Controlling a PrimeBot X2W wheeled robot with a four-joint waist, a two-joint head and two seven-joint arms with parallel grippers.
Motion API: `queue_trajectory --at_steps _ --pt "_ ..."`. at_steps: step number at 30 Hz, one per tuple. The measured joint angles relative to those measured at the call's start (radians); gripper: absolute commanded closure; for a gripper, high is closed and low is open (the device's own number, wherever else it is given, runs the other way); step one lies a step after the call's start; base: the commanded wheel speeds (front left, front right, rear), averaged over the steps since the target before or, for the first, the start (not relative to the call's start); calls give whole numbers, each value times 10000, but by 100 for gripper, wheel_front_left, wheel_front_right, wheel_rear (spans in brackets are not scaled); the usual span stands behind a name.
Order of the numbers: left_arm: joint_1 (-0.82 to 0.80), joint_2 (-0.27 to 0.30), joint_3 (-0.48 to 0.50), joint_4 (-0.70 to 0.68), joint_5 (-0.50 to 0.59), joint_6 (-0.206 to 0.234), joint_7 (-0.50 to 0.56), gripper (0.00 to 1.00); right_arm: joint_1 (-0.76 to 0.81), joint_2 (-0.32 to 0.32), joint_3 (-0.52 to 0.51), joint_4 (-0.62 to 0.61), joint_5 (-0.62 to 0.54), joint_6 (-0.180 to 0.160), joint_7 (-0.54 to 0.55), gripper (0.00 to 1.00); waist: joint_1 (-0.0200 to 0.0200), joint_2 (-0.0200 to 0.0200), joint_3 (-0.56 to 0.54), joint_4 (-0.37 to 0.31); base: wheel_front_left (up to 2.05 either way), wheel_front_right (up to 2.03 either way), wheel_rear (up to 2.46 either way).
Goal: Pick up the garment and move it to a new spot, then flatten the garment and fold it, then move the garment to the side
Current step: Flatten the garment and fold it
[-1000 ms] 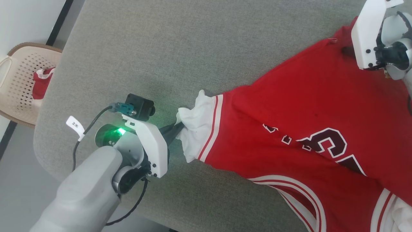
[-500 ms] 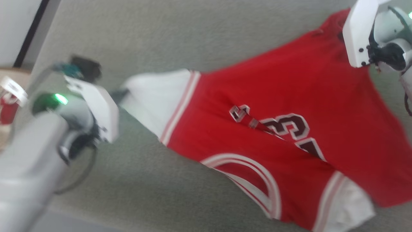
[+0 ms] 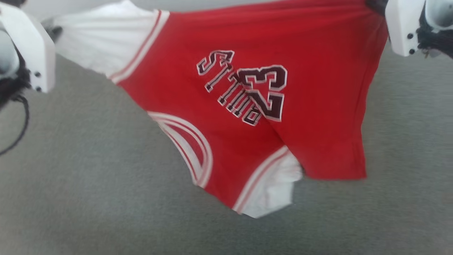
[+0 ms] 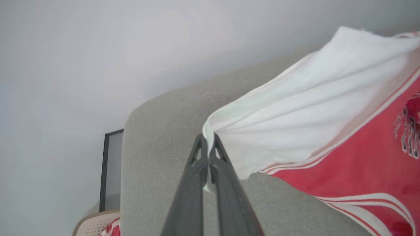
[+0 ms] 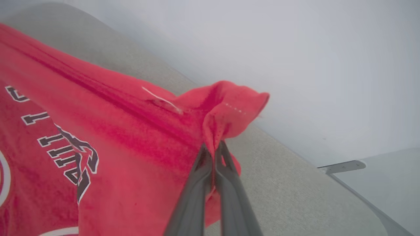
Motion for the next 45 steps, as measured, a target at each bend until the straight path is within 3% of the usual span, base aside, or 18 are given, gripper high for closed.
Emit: queue_trajectory --at_steps 9,16,24,37,45 --pt "-1123 42 -44 247 247 -150 445 100 -98 -234 -142 -782 115 0 -44 100 0 1 -586 -635 0 0 0" --pt "-2287 -370 -151 1055 771 -389 0 100 -385 -81 -468 -617 -257 0 -539 100 0 0 -453 -809 0 0 0" --pt "-4369 -1099 -98 2665 1588 -604 -1797 100 -1576 673 -1202 917 -1469 0 -2309 100 0 0 572 -918 0 0 0" --pt "-7991 -2105 -8 4878 3457 -105 -7262 100 -4070 1868 -1992 3540 -4884 0 -6497 100 0 0 2696 -922 0 0 0" --pt "-7072 -2688 -537 6512 3289 -848 -7463 100 -3314 2418 -1618 4744 -4938 0 -6531 100 0 0 2753 -597 0 0 0"
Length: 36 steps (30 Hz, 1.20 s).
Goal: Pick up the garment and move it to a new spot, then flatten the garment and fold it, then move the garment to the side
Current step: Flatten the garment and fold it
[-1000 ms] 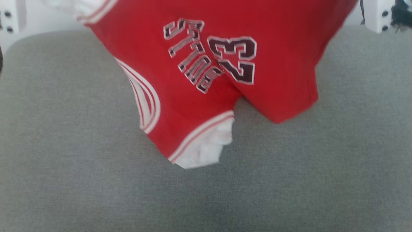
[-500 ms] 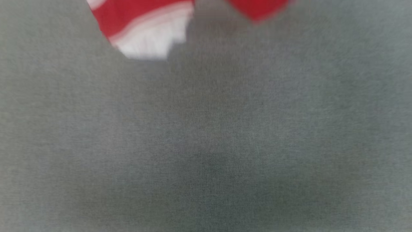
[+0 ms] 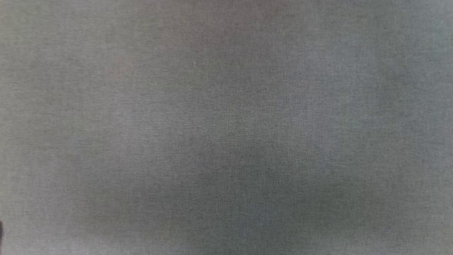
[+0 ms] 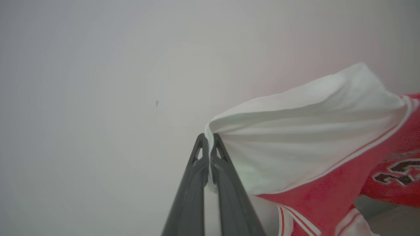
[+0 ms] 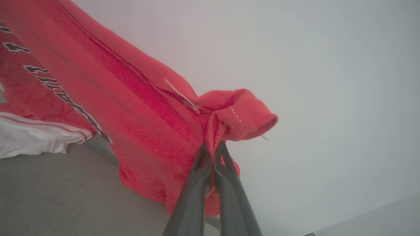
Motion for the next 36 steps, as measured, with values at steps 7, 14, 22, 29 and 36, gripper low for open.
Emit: queue_trajectory --at_steps 7,14,22,29,36 --pt "2208 -272 -755 349 -1032 -334 1522 100 1713 -226 830 -228 1212 0 646 100 0 0 -597 195 0 0 0" --pt "4923 667 -1797 -1668 -2731 -343 3394 100 3665 -1053 1628 -1733 2696 0 1643 100 0 0 -1287 346 0 0 0" --pt "8028 2272 -2029 -4915 -4194 265 5271 100 6180 -2433 1597 -4111 3852 4 2890 100 0 0 -1882 480 0 0 0" --pt "10476 3787 -2004 -8431 -5064 2088 6128 100 8544 -3242 665 -5829 4140 6 3854 100 0 0 -2192 427 0 0 0" --pt "12447 4777 -2167 -10918 -5737 3522 6358 100 11089 -3568 -840 -7777 4013 4 4823 100 0 0 -2433 304 0 0 0"
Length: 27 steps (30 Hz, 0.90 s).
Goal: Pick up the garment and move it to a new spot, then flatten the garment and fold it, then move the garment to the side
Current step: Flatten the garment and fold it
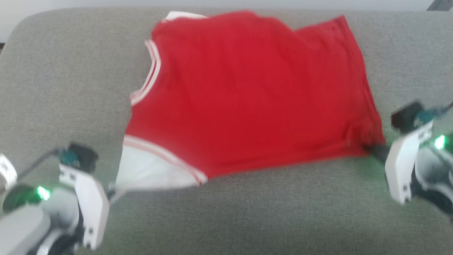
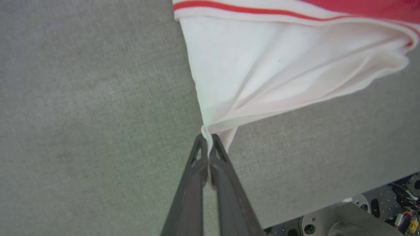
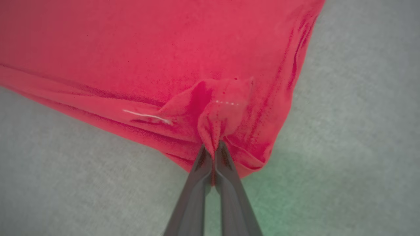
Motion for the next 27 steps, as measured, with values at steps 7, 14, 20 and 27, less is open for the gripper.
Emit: queue_trajectory --at_steps 7,14,20,27 --pt "1262 569 -77 -1195 -556 842 -56 100 2601 230 -1536 -1994 -566 -4 1269 100 0 0 -135 -107 0 0 0" --pt "1676 761 -163 -1630 -679 1170 -96 100 4052 832 -2658 -3396 -991 -8 2186 100 0 0 -77 -193 0 0 0" --pt "1508 1152 69 -1992 -552 1275 -113 100 4401 1440 -3580 -4272 -1427 -10 2349 100 0 0 -31 -258 0 0 0" --pt "178 1639 644 -2111 263 1057 -115 100 3741 1847 -4006 -4625 -1810 -8 2395 100 0 1 107 -332 0 0 0"
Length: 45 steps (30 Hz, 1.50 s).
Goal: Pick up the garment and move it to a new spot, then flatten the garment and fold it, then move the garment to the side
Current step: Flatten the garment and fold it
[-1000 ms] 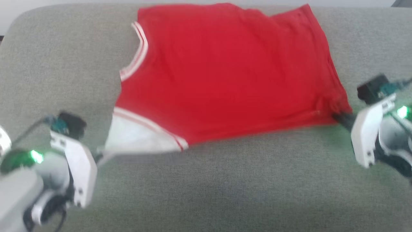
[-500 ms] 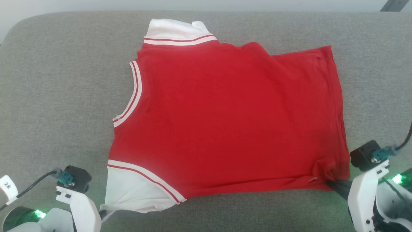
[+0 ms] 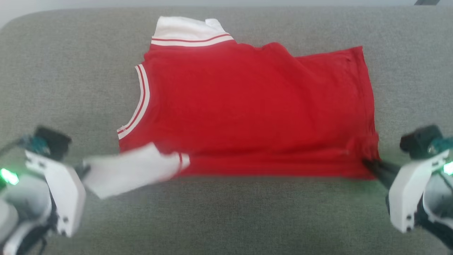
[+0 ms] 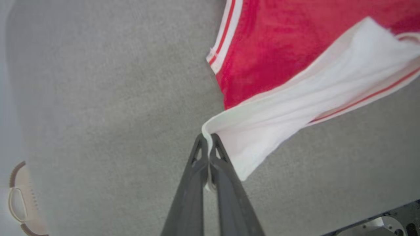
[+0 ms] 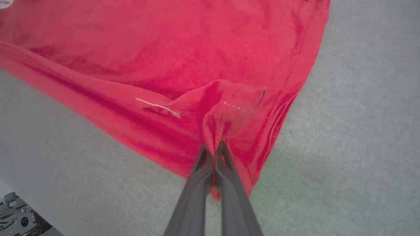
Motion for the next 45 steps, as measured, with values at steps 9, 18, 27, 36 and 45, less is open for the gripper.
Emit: queue_trajectory --at_steps 9,18,27,36,45 --pt "-2540 -1049 219 1804 1110 -1517 280 100 -2127 81 270 1035 -418 -2 -412 100 0 0 523 -66 0 0 0" --pt "-3964 -2890 -290 4916 1344 -3083 439 100 -3563 280 1047 2813 -483 -2 -970 100 0 -1 1141 -155 0 0 0" --pt "-4536 -4117 -591 7559 890 -4190 828 78 -4435 474 1666 4194 -224 -2 -1141 100 0 0 1348 -221 0 0 0" --pt "-5012 -4456 -364 8648 456 -4452 897 0 -4961 583 1712 4798 -119 -2 -1220 0 0 0 1067 -198 0 0 0" --pt "-4526 -3904 -98 7647 226 -3925 679 0 -4555 550 715 3854 -543 -4 -2468 0 0 0 610 15 0 0 0"
